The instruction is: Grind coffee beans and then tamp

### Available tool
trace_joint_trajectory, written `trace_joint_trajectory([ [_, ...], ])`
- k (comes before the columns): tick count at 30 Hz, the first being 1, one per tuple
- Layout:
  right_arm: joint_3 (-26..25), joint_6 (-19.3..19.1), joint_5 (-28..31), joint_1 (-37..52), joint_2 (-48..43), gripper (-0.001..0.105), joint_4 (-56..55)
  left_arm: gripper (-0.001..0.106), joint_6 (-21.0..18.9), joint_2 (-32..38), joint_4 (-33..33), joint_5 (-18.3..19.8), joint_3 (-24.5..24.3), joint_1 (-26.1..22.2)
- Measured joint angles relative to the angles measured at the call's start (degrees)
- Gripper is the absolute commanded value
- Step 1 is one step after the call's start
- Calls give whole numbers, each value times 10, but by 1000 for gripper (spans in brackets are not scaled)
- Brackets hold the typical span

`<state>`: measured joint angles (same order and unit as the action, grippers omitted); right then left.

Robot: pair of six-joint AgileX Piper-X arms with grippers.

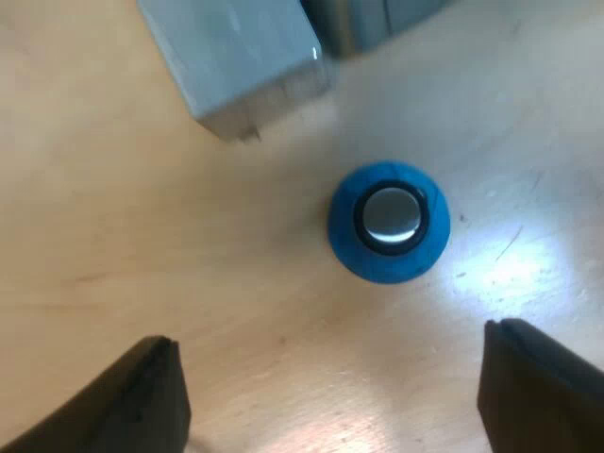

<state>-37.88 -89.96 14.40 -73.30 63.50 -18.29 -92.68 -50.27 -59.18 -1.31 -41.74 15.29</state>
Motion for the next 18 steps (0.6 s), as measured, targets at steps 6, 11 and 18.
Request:
trace_joint_trajectory([
  [6,-75,22,-1,65,-48,79,-140,66,-12,98,-11,-1,-39,0],
  [11,-176,32,-23,134,-55,79,-230,66,-16,123,-12,-5,-108,0],
  [18,-270,14,-31,255,-61,79,-330,66,-34,111,-11,-3,-177,-38],
])
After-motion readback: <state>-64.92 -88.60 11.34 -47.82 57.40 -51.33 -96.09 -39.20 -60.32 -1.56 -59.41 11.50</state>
